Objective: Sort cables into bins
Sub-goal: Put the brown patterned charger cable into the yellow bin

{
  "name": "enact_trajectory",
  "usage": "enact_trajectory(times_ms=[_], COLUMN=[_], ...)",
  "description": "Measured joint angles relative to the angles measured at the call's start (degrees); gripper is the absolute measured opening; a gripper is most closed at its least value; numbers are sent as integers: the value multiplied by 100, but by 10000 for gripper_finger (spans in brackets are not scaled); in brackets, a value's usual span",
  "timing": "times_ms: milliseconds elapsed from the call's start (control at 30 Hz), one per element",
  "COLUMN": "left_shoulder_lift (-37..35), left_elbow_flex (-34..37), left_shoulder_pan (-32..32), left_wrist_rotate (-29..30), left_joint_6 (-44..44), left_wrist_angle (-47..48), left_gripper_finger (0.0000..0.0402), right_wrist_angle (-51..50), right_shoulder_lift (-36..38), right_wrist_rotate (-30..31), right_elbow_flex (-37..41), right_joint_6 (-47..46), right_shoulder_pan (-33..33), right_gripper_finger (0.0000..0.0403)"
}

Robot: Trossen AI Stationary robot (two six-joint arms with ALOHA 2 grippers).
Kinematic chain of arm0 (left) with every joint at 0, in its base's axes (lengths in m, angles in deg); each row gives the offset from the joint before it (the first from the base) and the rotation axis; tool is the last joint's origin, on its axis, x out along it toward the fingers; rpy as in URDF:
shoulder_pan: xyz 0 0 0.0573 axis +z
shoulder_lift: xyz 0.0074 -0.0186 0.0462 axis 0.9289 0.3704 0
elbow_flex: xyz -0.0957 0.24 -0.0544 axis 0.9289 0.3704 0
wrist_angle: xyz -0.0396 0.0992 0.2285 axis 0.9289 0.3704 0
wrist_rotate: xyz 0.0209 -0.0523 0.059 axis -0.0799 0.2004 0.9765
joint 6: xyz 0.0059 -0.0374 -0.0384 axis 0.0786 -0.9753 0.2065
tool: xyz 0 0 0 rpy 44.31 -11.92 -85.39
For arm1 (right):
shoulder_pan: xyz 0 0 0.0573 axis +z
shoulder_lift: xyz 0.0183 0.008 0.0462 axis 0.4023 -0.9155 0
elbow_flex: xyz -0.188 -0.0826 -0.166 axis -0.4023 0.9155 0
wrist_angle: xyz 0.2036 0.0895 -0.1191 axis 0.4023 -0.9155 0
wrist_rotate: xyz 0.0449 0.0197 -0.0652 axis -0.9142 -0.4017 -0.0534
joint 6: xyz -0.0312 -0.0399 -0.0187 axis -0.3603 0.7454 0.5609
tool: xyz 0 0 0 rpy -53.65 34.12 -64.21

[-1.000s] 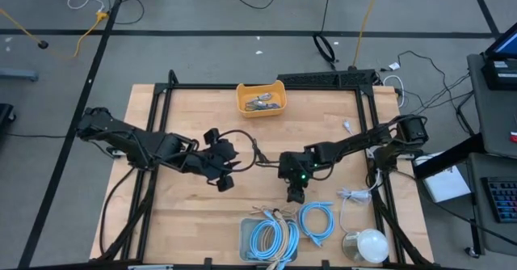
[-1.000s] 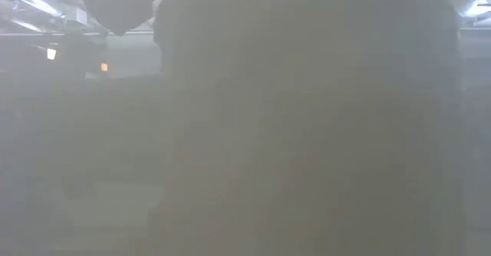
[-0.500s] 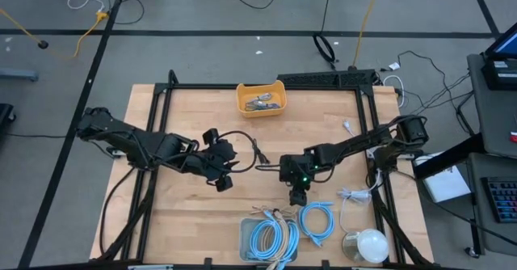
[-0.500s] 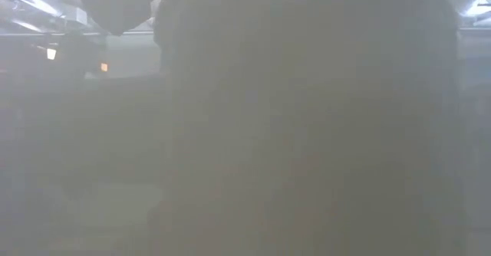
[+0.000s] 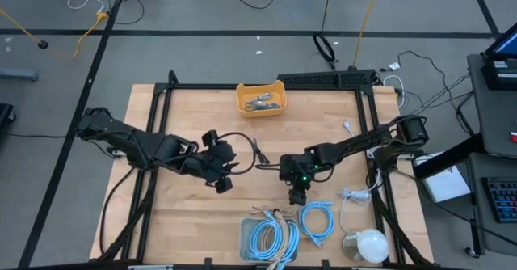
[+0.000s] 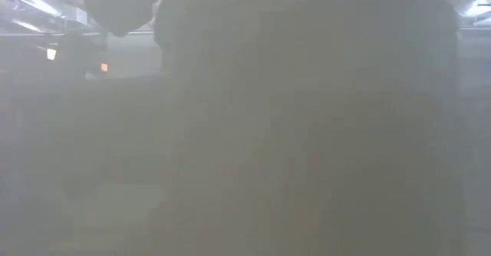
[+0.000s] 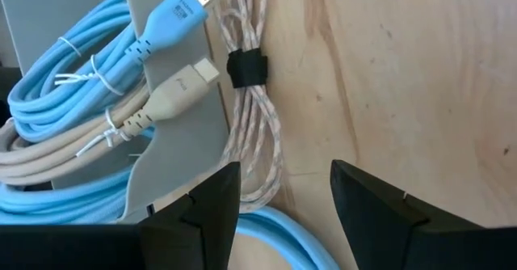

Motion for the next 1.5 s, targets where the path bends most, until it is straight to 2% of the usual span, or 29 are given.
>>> enact_trajectory(times_ms=[267, 600, 800, 933, 1167, 1367, 1500], left_shoulder_lift=[0, 0, 0, 0, 0, 0, 0], left_elbow_flex=[0, 0, 0, 0, 0, 0, 0], left_shoulder_pan=[-112, -146, -241, -249, -251, -335, -344], left_wrist_rotate=[32, 141, 144, 189, 299, 343, 343], left_joint_6=[-106, -210, -244, -241, -226, -224, -222], left_wrist_angle=[0, -2, -4, -4, 3, 15, 22], left_gripper_finger=[131, 131, 131, 131, 131, 131, 131], right_wrist_angle=[-1, -8, -513, 75, 1606, 1743, 1786], right_shoulder_lift=[0, 0, -2, -9, -7, -7, -26], right_wrist_rotate=[51, 313, 298, 239, -389, -445, -126], right_elbow_flex=[0, 2, 40, 327, 669, 695, 695], right_joint_6=[-167, -239, -358, -1140, -2141, -2259, -2236], right_shoulder_pan=[344, 380, 425, 282, 225, 225, 270], right_gripper_finger=[185, 185, 185, 185, 185, 185, 185])
